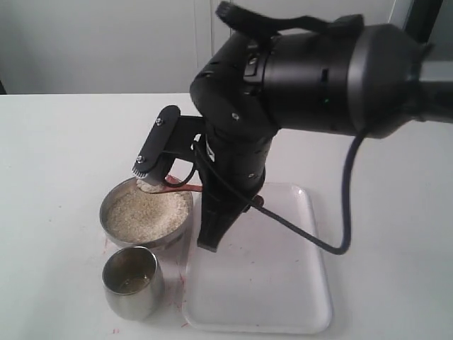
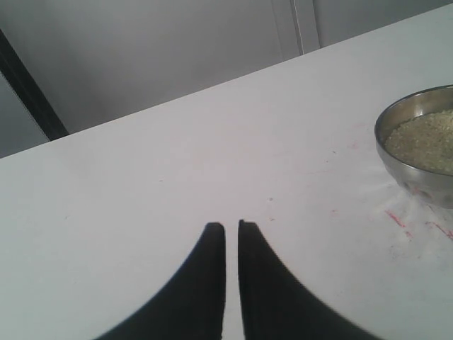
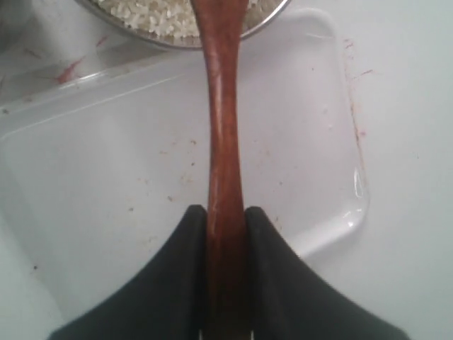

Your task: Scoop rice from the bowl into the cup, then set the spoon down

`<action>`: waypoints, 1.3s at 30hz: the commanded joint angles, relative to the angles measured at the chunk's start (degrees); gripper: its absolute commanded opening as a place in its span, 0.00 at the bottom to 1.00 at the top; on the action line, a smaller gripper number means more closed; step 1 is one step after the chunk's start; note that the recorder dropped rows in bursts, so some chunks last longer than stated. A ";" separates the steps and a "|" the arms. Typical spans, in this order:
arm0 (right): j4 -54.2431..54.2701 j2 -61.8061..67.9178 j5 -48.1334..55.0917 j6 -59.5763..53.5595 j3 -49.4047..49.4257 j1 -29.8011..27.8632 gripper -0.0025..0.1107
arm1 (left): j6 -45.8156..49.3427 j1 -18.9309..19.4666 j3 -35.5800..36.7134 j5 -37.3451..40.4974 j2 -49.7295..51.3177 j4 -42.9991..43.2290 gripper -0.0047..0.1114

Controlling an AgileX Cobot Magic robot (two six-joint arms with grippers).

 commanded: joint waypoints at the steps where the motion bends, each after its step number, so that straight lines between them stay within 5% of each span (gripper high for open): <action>1: -0.17 -5.25 4.07 -0.48 1.05 0.80 0.02 | -0.08 -0.39 -0.36 -0.33 0.05 -0.50 0.16; 18: 0.07 -10.48 13.57 5.32 1.05 16.89 0.02 | -0.08 -0.39 -0.36 -0.33 0.05 -0.50 0.16; 39: -9.18 -6.62 5.81 8.46 8.48 17.48 0.02 | -0.08 -0.39 -0.36 -0.33 0.05 -0.50 0.16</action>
